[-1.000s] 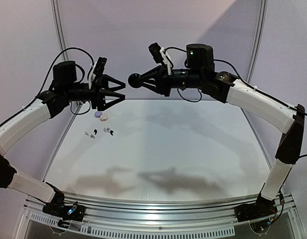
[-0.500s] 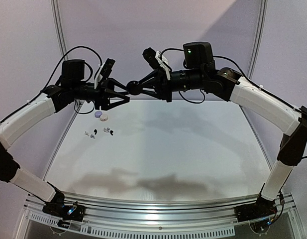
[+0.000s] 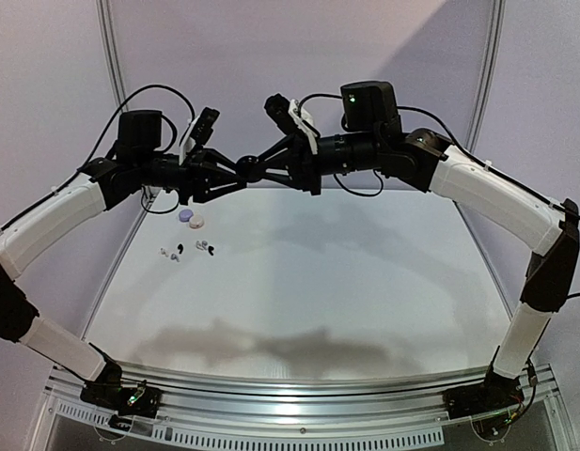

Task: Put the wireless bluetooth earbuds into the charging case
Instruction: Pass from the right arm to the left

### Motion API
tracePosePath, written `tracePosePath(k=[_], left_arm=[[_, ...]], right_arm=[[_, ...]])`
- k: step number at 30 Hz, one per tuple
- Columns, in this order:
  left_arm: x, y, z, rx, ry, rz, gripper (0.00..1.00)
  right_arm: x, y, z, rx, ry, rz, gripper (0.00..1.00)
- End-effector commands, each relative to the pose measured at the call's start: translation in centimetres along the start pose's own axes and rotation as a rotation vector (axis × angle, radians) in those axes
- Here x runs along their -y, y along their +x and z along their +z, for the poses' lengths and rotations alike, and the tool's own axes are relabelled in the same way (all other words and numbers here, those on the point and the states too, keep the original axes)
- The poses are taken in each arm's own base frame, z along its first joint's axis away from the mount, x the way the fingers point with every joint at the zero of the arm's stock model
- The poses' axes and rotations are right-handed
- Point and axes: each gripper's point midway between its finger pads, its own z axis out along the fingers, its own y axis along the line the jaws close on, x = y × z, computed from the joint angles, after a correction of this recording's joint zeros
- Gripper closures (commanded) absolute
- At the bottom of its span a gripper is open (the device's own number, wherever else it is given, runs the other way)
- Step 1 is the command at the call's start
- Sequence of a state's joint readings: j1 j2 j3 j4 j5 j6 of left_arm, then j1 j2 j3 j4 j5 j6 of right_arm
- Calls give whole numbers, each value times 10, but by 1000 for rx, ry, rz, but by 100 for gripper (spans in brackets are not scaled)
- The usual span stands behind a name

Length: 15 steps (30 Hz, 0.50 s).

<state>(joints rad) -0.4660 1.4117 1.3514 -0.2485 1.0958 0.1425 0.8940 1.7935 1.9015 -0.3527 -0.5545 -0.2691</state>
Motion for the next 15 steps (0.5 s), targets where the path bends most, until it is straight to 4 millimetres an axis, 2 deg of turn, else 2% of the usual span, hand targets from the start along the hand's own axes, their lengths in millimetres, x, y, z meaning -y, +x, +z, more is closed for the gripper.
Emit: tracePosePath(k=[1,5,9,12,13,14,15], left_arm=[[5,-1,6,2,37,-5,75],[5,-2,5,4,35,2,80],[6,-4,5,8,37,11,98],[6,-6,5,15,36,23,100],[6,-7,5,17,32,31,100],[5,-7,4,17,20,45,100],[4,-6,4,15,11,70,100]], right_arm=[[-4,-5,6,13,-17,-12,100],[-4,0,7,-2,-20,-9,100],[-4,1,8,-6,-21,-8,100],[-4,1,8,-5,-22,-6,99],[-3,2,9,-7,-17,-5,87],[-2,2,9,-6,-8,-3,68],[0,3,9,-5,1,2,58]])
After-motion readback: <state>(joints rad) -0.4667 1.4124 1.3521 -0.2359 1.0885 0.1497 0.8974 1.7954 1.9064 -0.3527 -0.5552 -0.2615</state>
